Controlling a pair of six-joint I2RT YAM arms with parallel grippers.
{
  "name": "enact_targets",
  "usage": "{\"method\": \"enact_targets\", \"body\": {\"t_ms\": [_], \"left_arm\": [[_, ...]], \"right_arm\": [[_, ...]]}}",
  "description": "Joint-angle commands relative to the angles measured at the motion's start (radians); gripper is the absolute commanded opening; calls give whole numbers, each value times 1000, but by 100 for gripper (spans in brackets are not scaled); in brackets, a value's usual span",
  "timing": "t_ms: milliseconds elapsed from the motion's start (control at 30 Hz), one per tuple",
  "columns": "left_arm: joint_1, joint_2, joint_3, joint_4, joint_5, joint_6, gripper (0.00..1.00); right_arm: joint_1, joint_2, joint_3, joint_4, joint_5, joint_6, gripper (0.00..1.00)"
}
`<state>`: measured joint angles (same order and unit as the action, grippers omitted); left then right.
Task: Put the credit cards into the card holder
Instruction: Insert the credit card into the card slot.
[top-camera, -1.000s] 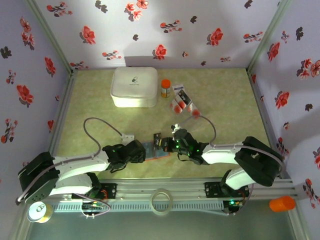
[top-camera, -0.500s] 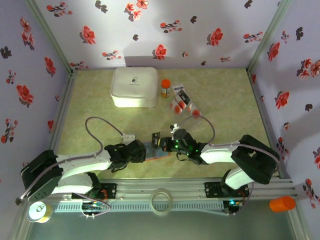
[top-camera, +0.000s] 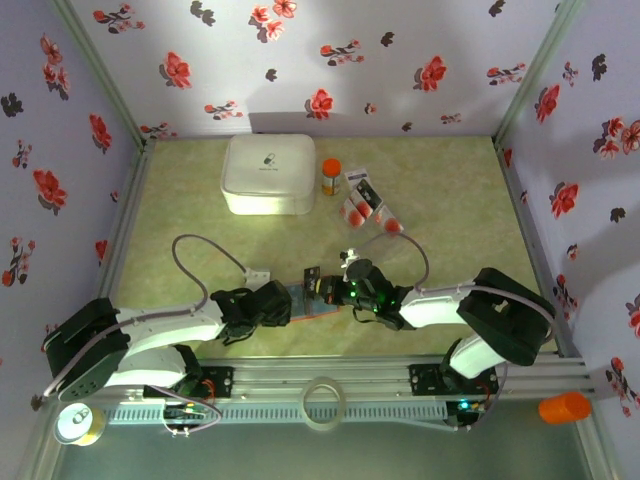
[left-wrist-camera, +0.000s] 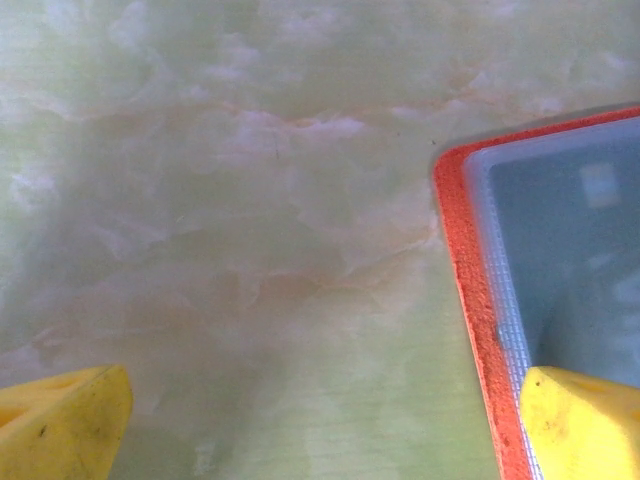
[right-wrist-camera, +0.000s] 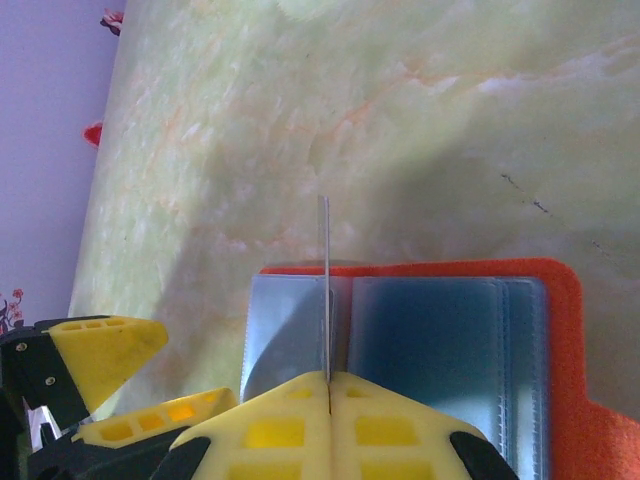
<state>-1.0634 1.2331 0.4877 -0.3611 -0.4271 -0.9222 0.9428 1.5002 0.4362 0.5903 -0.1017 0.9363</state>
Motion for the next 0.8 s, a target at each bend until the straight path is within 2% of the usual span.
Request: {"method": "enact_targets", "body": {"t_ms": [0,767], "left_arm": [[-6,19,-16,2,-31,-14,100],[-6,31,-30,15,-27,-21,100]], "right_arm": [[1,11,-22,33,-3,7,0],[1,61,-39,81,-64,29,0]]}}
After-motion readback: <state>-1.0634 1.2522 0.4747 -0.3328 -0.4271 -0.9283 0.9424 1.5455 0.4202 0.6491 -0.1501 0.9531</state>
